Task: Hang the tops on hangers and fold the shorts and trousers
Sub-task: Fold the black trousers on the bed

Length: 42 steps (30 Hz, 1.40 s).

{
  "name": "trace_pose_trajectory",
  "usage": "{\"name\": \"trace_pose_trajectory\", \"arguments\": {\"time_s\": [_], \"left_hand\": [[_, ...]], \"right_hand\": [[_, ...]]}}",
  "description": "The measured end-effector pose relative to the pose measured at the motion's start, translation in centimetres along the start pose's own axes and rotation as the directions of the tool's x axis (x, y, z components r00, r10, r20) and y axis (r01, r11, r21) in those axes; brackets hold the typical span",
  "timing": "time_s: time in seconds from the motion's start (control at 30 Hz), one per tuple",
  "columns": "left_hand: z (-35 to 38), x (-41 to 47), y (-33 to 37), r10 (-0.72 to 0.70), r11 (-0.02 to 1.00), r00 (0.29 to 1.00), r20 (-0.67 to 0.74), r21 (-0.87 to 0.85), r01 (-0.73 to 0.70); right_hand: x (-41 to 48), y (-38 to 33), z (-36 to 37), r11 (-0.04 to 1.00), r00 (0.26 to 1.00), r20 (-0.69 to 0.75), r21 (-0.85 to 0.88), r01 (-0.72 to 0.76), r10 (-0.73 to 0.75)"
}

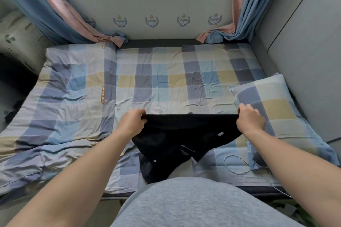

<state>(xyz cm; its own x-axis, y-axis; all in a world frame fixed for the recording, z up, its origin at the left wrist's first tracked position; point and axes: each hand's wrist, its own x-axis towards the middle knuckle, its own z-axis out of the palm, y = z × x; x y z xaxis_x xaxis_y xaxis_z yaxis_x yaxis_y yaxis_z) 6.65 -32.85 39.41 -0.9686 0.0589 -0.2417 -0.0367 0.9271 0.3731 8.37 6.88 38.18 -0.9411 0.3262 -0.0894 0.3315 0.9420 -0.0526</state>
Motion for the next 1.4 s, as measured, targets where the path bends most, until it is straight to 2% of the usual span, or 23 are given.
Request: {"name": "trace_pose_trajectory", "arguments": {"time_s": [0.13,0.27,0.3,0.33,0.37,0.4,0.43,0.47,0.5,0.6,0.67,0.73,0.77,0.83,0.9,0.93,0.97,1.07,1.13,1.2,1.3,1.37,1.4], "left_hand": [[0.9,-1.5,-3.6,-0.282,0.959,0.958,-0.048,-0.007,0.282],[2.3,-3.2,-7.0,-0.492,0.869,0.87,-0.037,-0.07,0.489],[2.7,-3.4,-7.5,-0.553,0.826,0.833,-0.019,-0.141,0.545],[3.1,-3.5,-7.7,-0.635,0.733,0.772,0.022,-0.298,0.611],[3.4,-3.4,-7.6,-0.722,0.533,0.681,0.122,-0.529,0.66],[3.6,-3.3,-7.3,-0.754,0.244,0.593,0.282,-0.717,0.653],[3.9,-3.1,-7.1,-0.725,-0.049,0.542,0.426,-0.816,0.576],[3.9,-2.8,-7.0,-0.689,-0.244,0.528,0.496,-0.845,0.476],[3.9,-2.5,-6.8,-0.672,-0.337,0.532,0.516,-0.852,0.401],[3.4,-1.2,-6.4,-0.672,-0.406,0.537,0.51,-0.86,0.309],[2.9,-0.6,-6.3,-0.638,-0.394,0.566,0.523,-0.853,0.344],[2.0,-0.5,-6.3,-0.557,-0.253,0.655,0.511,-0.856,0.451],[1.9,-0.5,-6.2,-0.516,-0.115,0.705,0.487,-0.855,0.506],[1.7,-0.7,-5.9,-0.497,0.259,0.773,0.395,-0.783,0.566],[1.6,-0.9,-5.3,-0.511,0.663,0.834,0.208,-0.522,0.537],[1.4,-1.1,-4.8,-0.48,0.797,0.868,0.129,-0.35,0.493],[1.4,-1.2,-4.4,-0.448,0.867,0.892,0.064,-0.212,0.451],[1.8,-1.4,-4.4,-0.374,0.927,0.923,-0.089,-0.068,0.369],[2.0,-1.3,-5.0,-0.384,0.923,0.908,-0.168,-0.099,0.372],[1.9,-1.2,-5.6,-0.411,0.909,0.888,-0.207,-0.157,0.385],[2.2,-1.1,-6.6,-0.574,0.791,0.792,-0.208,-0.391,0.471],[2.7,-0.9,-6.9,-0.64,0.688,0.747,-0.177,-0.564,0.456],[2.9,-0.8,-6.9,-0.629,0.671,0.76,-0.165,-0.608,0.424]], "right_hand": [[0.1,2.0,1.0,0.99,0.994,0.034,0.098,-0.105,0.102],[0.8,3.1,1.2,0.951,0.978,0.095,0.23,-0.205,0.188],[1.0,2.9,1.1,0.927,0.972,0.126,0.297,-0.229,0.199],[1.1,2.7,1.0,0.893,0.964,0.17,0.372,-0.255,0.204],[1.2,2.3,0.9,0.851,0.952,0.225,0.439,-0.287,0.206],[1.1,1.9,0.8,0.825,0.943,0.273,0.475,-0.305,0.191],[1.0,1.5,0.8,0.825,0.939,0.302,0.481,-0.297,0.162],[0.9,1.1,0.9,0.854,0.946,0.303,0.455,-0.251,0.117],[0.7,0.8,1.1,0.891,0.957,0.282,0.415,-0.185,0.068],[0.0,0.2,1.3,0.931,0.978,0.204,0.365,-0.034,-0.044],[-0.3,0.1,1.1,0.906,0.973,0.194,0.423,0.031,-0.124],[-0.6,0.2,0.7,0.877,0.961,0.21,0.475,0.063,-0.183],[-0.7,0.3,0.5,0.871,0.95,0.232,0.485,0.071,-0.206],[-0.9,0.2,0.4,0.878,0.917,0.311,0.473,0.077,-0.248],[-1.2,0.1,0.6,0.892,0.87,0.401,0.443,0.089,-0.286],[-1.4,0.1,0.5,0.901,0.84,0.449,0.421,0.101,-0.304],[-1.6,0.0,0.4,0.911,0.807,0.496,0.394,0.118,-0.32],[-2.1,-0.1,0.4,0.94,0.747,0.575,0.266,0.215,-0.334],[-2.3,-0.2,0.6,0.948,0.774,0.548,0.161,0.276,-0.319],[-2.2,-0.1,0.6,0.961,0.828,0.493,0.071,0.268,-0.267],[-1.8,0.2,0.0,0.992,0.911,0.393,0.044,0.118,-0.126],[-1.5,0.4,-0.3,0.983,0.938,0.345,0.179,-0.027,-0.038],[-1.3,0.6,-0.5,0.957,0.942,0.337,0.273,-0.101,0.004]]}}
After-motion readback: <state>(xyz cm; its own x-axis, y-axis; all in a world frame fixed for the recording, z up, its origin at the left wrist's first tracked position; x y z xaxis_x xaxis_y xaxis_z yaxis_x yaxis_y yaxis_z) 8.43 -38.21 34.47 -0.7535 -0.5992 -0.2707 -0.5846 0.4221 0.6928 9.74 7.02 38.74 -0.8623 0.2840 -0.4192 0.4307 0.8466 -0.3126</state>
